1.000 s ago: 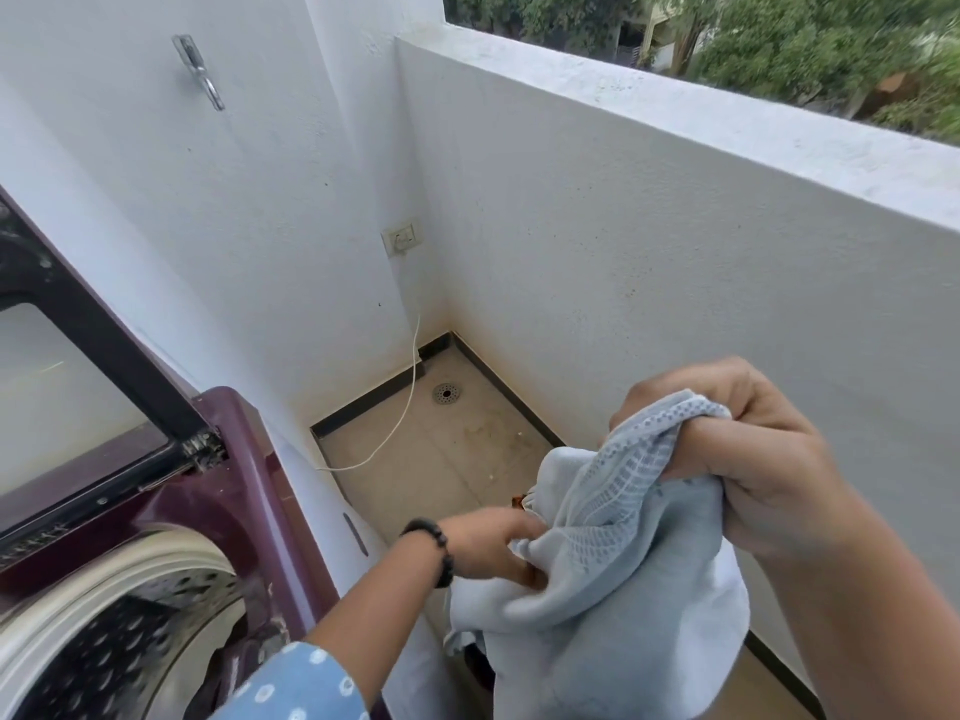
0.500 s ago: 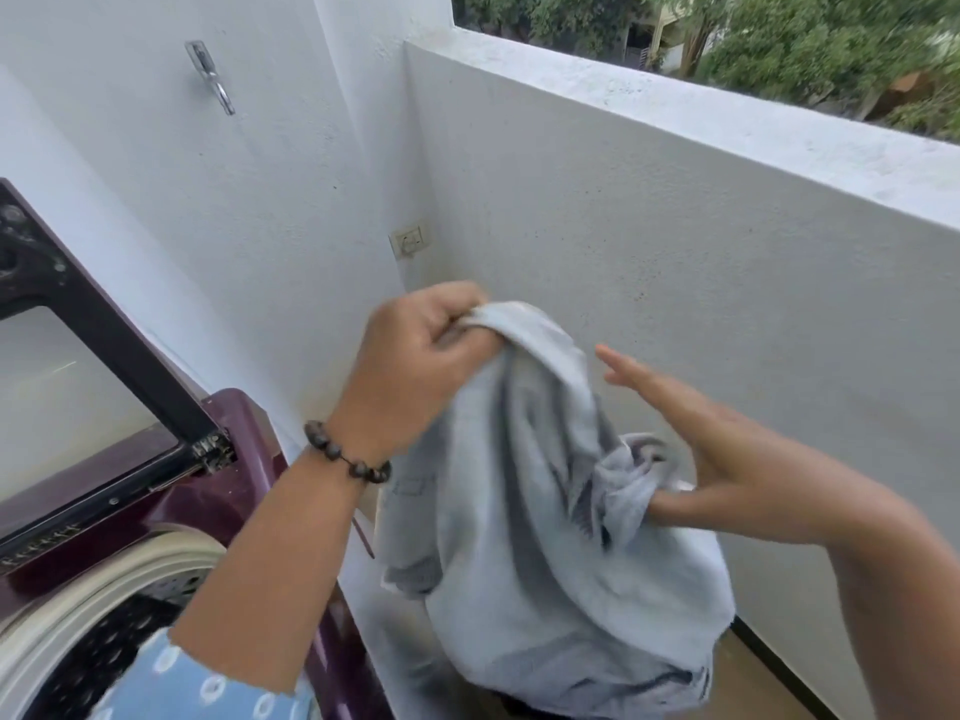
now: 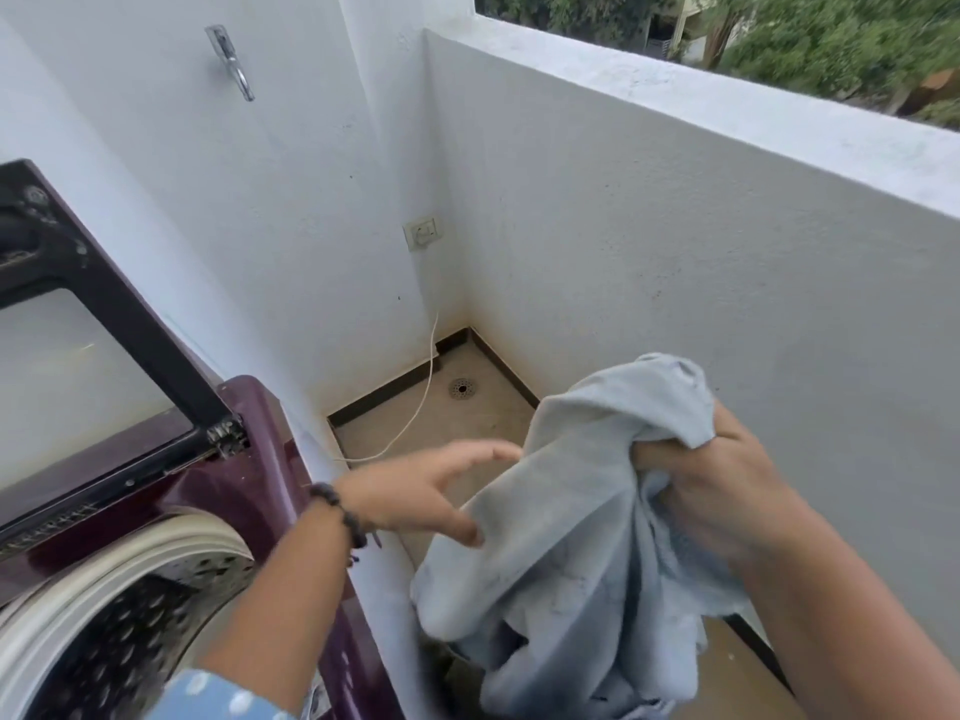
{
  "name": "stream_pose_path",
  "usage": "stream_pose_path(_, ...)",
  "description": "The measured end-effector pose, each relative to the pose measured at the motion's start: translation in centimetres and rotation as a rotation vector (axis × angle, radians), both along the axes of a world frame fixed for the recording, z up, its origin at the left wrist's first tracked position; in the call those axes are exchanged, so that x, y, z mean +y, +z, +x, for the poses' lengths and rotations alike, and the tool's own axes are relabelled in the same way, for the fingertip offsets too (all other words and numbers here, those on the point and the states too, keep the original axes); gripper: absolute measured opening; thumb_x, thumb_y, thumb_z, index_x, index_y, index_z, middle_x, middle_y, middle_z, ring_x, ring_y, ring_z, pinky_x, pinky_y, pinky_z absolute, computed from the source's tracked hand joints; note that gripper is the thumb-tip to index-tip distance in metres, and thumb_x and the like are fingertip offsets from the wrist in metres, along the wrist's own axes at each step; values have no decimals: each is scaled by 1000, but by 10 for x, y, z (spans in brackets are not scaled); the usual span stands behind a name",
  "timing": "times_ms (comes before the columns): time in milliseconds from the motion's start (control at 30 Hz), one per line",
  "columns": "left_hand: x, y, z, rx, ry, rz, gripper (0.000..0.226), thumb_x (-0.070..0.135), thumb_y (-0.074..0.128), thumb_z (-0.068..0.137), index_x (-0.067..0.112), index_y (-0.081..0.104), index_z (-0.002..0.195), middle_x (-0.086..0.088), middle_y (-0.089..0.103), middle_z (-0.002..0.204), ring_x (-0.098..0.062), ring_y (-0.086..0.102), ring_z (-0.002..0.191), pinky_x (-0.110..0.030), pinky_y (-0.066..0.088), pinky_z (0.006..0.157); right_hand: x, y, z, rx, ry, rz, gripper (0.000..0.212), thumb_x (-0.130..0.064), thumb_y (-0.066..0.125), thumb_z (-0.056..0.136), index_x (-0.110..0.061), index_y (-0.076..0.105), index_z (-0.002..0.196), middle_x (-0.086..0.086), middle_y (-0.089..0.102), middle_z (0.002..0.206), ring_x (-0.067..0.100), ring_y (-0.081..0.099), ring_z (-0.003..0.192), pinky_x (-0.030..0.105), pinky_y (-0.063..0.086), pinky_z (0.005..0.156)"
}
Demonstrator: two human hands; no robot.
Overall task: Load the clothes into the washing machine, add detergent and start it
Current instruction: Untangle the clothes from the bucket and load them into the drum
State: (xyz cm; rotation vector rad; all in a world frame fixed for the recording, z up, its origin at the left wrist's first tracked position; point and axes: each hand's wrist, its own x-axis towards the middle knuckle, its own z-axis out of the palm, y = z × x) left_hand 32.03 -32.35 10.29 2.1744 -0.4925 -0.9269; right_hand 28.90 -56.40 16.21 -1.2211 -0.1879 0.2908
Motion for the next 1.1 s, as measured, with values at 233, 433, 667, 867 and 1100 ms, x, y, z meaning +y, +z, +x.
stream_pose_path(233, -10, -110, -9, -145, 186, 354, 37, 44, 53, 97, 11, 67, 107, -9, 68, 112, -27, 62, 100, -41, 51, 88, -14, 19, 6, -58, -217, 245, 43, -10, 79, 4, -12, 58, 41, -1, 49, 43, 9, 49, 39, 12, 39, 45)
stream_pose_path(433, 6, -12, 16, -429, 726, -111, 41, 41, 56, 88, 3, 65, 77, -10, 55, 64, -14, 42, 57, -29, 31, 57, -42, 15, 28, -436, 82, -870, 40, 1, 62, 85, -38, 70, 84, -18, 72, 82, -1, 65, 79, 12, 47, 63)
stream_pose_path(667, -50, 98, -6, -498, 407, -337, 21, 12, 71, 81, 15, 55, 68, 8, 43, 49, -4, 34, 46, -16, 30, 48, 1, 9, 27, -550, 315, -910, 80, -54, 74, 73, -63, 25, 136, -36, 54, 124, -13, 54, 111, 7, 42, 89)
stream_pose_path(867, -6, 76, 1, -168, 215, -365, 70, 21, 79, 75, 39, 45, 133, 15, 61, 119, -5, 59, 110, -30, 46, 99, 8, 2, 24, -413, 164, -491, 44, -51, 56, 92, -11, 71, 98, 21, 69, 88, 43, 67, 83, 50, 53, 71)
stream_pose_path(1100, -10, -48, -8, -125, 228, 146, 22, 23, 67, 91, 18, 66, 112, 4, 68, 112, -20, 62, 108, -29, 49, 86, 6, 24, 23, -72, 65, 86, 23, -39, 62, 64, -20, 71, 54, 0, 67, 56, 9, 65, 51, 20, 53, 50)
